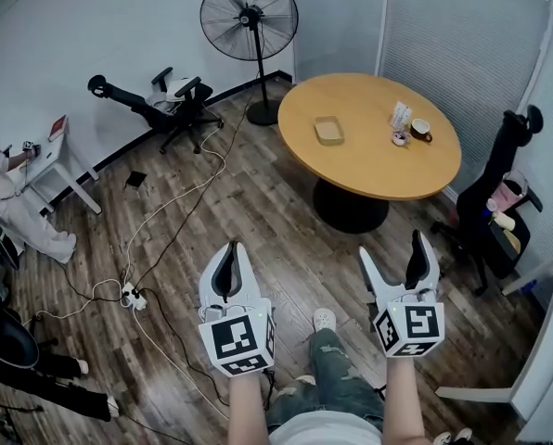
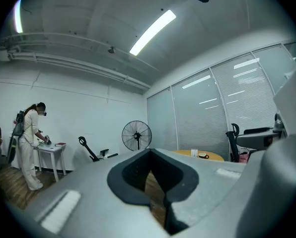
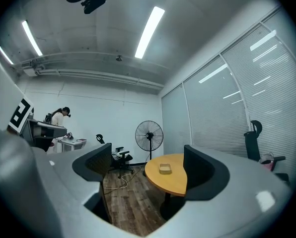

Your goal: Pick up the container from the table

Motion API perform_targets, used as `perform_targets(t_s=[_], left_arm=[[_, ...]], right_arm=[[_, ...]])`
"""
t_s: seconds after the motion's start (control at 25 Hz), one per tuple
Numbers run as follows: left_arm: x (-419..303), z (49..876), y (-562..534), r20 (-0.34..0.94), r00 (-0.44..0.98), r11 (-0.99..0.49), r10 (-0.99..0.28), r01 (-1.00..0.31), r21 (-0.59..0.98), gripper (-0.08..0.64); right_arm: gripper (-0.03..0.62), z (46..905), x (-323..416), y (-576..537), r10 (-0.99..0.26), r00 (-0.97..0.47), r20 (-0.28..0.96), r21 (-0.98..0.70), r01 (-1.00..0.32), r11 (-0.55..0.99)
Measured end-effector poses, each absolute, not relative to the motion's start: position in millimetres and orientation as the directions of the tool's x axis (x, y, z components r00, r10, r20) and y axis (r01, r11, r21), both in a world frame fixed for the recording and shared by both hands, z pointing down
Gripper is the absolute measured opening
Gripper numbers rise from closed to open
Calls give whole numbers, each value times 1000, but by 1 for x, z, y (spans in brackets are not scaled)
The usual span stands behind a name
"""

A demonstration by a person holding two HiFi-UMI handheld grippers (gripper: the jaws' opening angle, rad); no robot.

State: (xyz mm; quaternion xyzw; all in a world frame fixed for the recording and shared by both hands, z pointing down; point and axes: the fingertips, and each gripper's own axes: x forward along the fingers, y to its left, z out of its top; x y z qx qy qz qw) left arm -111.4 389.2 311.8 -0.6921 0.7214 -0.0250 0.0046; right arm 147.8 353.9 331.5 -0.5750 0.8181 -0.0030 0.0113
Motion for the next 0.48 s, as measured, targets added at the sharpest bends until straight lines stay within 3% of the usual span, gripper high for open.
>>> perform_targets(t_s=[0.48], left_arm=[[-102,308,238,21,-108,107,-994,-993,-58,2]], right_arm=[[466,324,155,186,-916,-399,-33,-22,-916,400]])
